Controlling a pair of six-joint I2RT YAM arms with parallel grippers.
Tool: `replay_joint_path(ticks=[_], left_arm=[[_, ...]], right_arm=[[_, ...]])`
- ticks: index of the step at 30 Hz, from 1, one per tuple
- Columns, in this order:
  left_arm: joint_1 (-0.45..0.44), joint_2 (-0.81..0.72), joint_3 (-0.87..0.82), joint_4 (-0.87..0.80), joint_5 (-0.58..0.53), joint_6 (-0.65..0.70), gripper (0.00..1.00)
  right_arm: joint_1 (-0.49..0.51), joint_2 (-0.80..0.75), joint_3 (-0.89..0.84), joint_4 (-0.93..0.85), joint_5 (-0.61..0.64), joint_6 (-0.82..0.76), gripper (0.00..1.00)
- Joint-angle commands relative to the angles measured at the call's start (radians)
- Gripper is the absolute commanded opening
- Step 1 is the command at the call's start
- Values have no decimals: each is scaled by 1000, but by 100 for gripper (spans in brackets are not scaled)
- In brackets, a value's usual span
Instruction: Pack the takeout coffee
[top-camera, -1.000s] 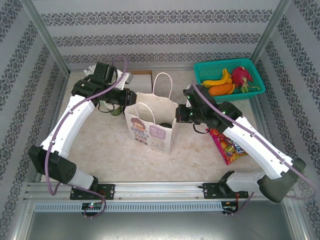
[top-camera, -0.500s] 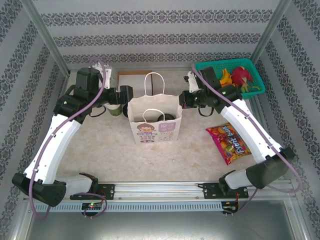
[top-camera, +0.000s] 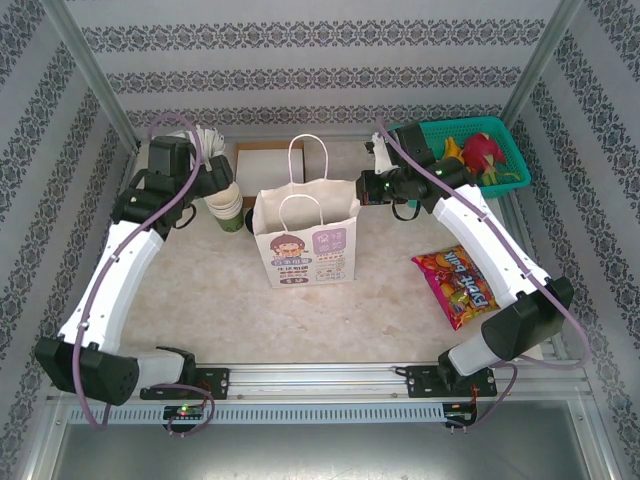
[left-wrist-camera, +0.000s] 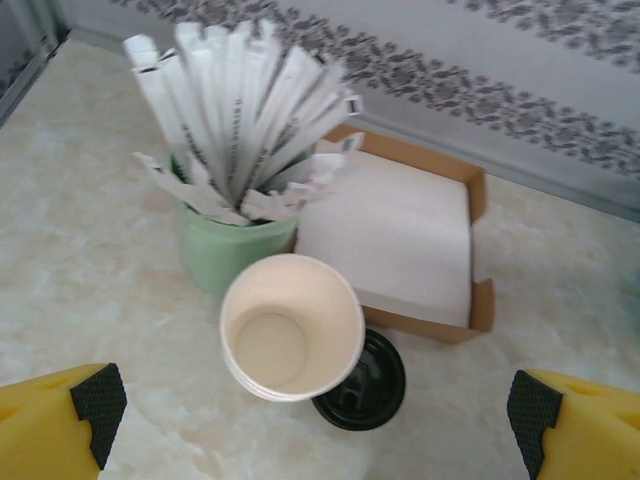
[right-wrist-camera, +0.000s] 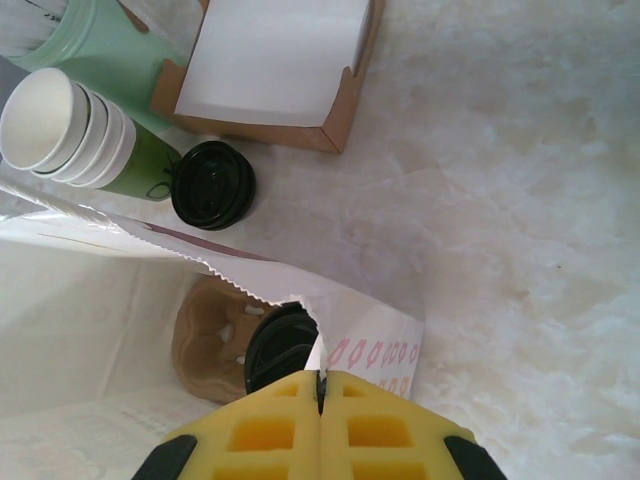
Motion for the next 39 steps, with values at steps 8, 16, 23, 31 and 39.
replay_joint_path(ticks=[8,16,23,31,39], left_arm=[[195,133,79,48,166,-58,99],[280,229,141,32,256,-60,83],[276,378,340,-106,259,-14,45],[217,515,540,-266,182,53,35],[203,596,623,-314,149,76,30]], right_arm=[[-12,-63,8,30,15,-16,56],[-14,-258,-154,213,158,39,98],[-21,-424,-314,317,369,138,98],[-29,-462,-348,325,406,142,98],[-30,-459,-351,311,410,134,98]])
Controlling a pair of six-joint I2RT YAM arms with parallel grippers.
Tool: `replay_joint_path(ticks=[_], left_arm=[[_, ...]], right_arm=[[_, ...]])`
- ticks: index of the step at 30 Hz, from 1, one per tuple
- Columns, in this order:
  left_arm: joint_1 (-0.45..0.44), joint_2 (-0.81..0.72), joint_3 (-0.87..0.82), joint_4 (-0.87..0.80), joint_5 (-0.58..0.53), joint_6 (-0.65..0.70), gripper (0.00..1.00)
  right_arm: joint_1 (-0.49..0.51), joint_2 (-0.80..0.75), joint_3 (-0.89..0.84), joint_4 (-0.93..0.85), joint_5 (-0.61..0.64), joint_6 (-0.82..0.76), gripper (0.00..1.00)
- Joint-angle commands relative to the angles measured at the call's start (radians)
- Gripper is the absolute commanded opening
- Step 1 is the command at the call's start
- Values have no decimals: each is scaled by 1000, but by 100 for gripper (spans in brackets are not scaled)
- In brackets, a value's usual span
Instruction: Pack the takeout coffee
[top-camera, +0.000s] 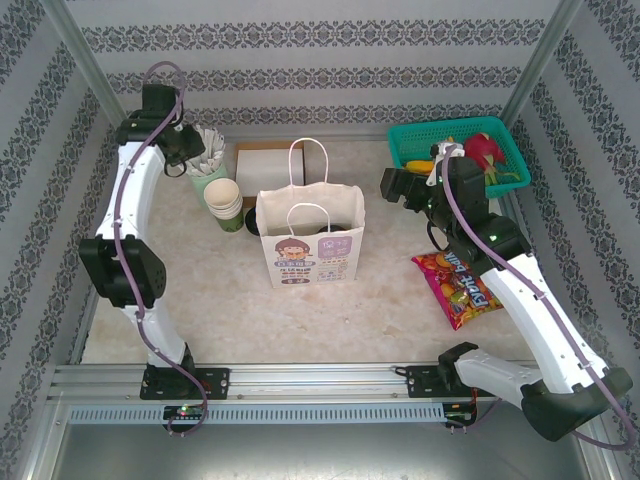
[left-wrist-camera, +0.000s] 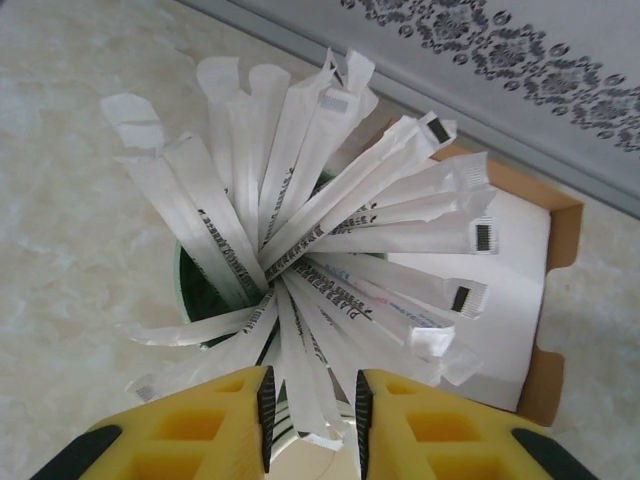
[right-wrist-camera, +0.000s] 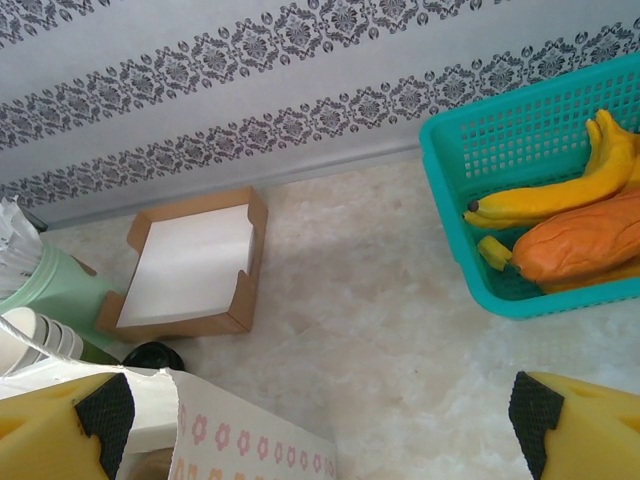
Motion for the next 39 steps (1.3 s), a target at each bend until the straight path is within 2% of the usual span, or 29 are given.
replay_joint_path(ticks=[1,13,23,31,39], left_arm=[[-4,19,42,-65,-57,34,30],[-4,54,57,-95,-114,47,30],[-4,76,50,-99,-104,44,32],[-4,75,46,-102,-103,48,28],[-4,74,32,-113,-108,49,28]], right_arm=[[-11,-11,-16,19,28,2,98],[-12,-11,-20,8,34,-1,98],[-12,-35,-29,0,46,2,98],[-12,-61,-41,-3,63,5,98],[-11,-76,-50,-4,69,6,98]])
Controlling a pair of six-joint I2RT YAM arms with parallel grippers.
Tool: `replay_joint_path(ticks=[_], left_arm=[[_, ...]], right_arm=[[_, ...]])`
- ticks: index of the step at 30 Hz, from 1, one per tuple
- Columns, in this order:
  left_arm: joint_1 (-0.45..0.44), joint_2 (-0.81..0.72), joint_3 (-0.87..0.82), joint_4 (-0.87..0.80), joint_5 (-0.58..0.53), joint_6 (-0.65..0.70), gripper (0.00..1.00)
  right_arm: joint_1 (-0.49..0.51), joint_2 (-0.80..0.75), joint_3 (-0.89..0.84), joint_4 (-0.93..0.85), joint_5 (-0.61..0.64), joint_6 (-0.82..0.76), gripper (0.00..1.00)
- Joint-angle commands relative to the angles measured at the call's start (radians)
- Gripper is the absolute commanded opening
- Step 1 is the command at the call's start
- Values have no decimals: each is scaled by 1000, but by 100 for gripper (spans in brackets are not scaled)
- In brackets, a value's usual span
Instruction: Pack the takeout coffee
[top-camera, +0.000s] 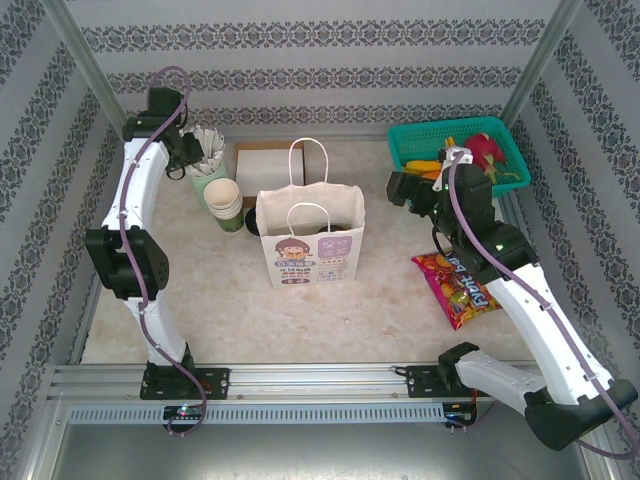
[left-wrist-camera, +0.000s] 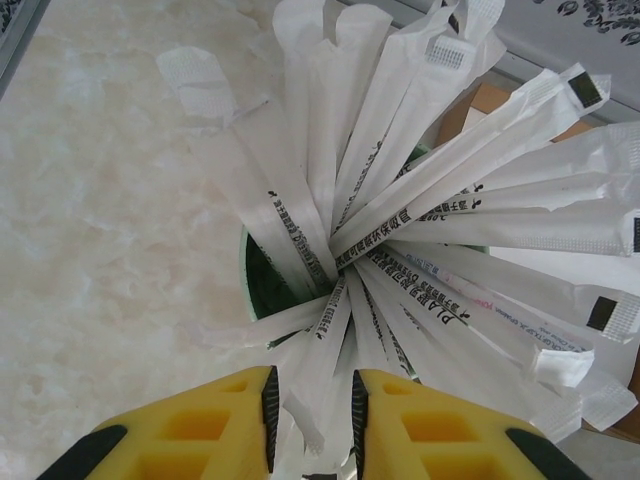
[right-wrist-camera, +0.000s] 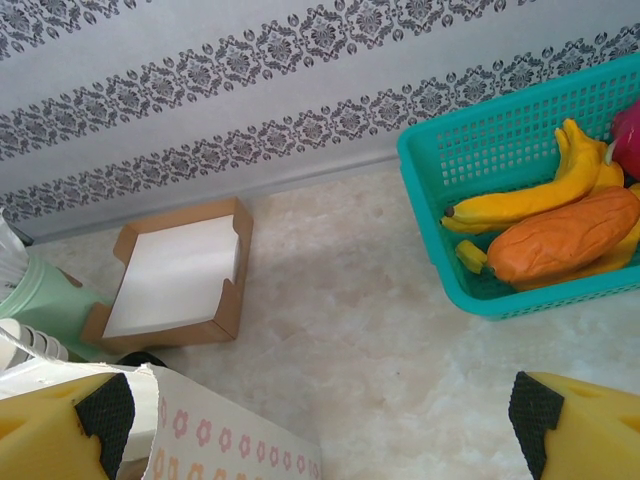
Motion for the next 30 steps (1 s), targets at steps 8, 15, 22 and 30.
replay_joint_path(ticks=[8,15,22,30], left_arm=[[-4,-7,0,-36,-10,23,9],[-4,-100,-11,10,50,31,0],[-7,-279,-73,50,112,27,0],[-55,-488,-47,-38,267,44,0]], right_arm=[[-12,-37,-26,-5,41,7,98],[-12,-47,-33,-2,50,9,98],[-12,-14,-24,16,18,14,98],[-10,67,43,27,-60,8,98]])
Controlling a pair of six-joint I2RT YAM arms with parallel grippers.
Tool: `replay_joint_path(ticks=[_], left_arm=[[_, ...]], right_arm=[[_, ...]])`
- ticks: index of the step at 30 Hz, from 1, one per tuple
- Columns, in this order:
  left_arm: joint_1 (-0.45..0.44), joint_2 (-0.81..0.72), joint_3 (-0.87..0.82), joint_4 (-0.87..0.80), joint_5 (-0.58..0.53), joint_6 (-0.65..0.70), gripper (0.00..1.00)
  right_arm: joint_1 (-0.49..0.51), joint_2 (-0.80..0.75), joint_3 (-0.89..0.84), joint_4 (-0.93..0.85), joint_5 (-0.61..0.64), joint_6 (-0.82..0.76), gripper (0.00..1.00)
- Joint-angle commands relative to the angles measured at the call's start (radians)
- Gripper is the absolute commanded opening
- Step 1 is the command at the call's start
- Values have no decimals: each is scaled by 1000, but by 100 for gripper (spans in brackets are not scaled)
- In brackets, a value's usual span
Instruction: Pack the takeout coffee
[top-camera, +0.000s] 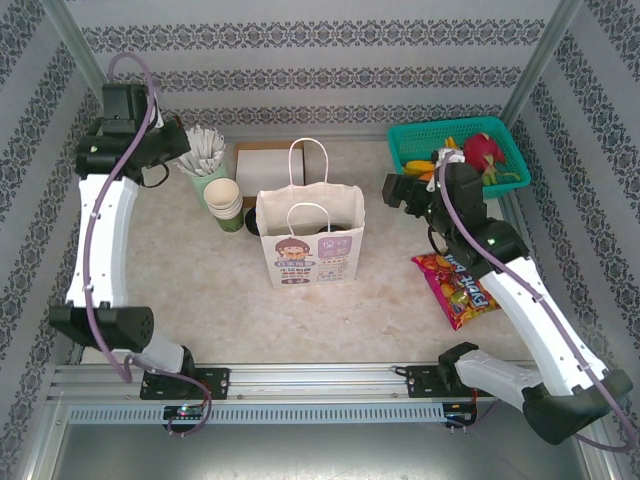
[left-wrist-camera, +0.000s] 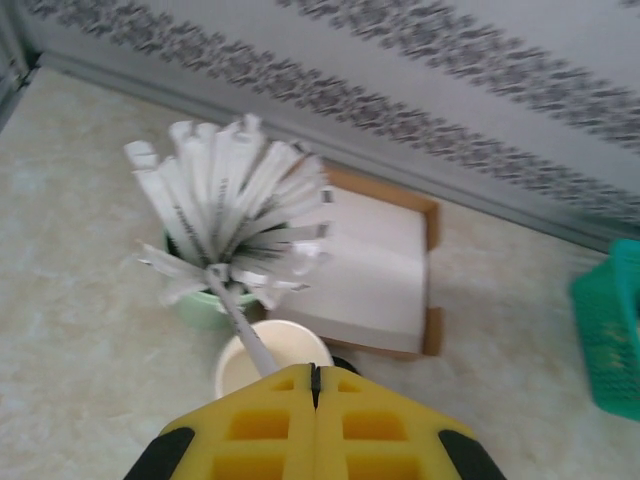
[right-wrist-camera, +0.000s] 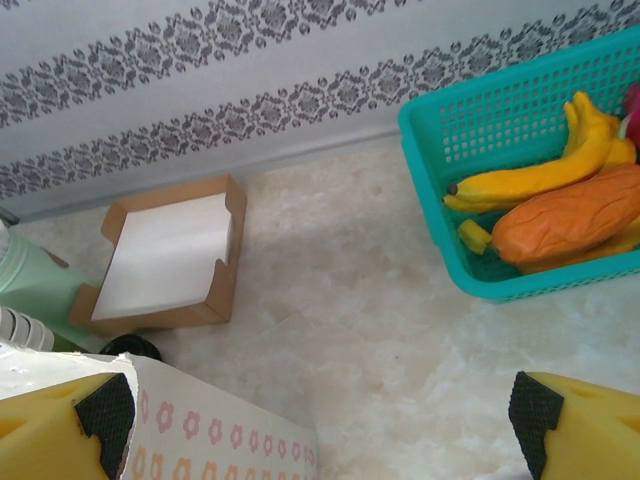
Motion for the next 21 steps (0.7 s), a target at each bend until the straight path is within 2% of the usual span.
replay_joint_path(ticks=[1,7,10,17,21], left_arm=[[-18,-97,23,-43,114,28,0],[-18,-236,36,-6,331,16,0],[-18,-272,64,-4,402,-1,0],[-18,-287,220,-73,552,-28,0],[-18,-289,238,-65,644,-59,0]], right_arm=[[-9,26,58,27,-45,5,98],[2,78,100,34,-75,8,98],[10,104,119,35,-86,7,98],[28,152,155,18,-99,-4,98],[37,166,158,23,-98,1,98]])
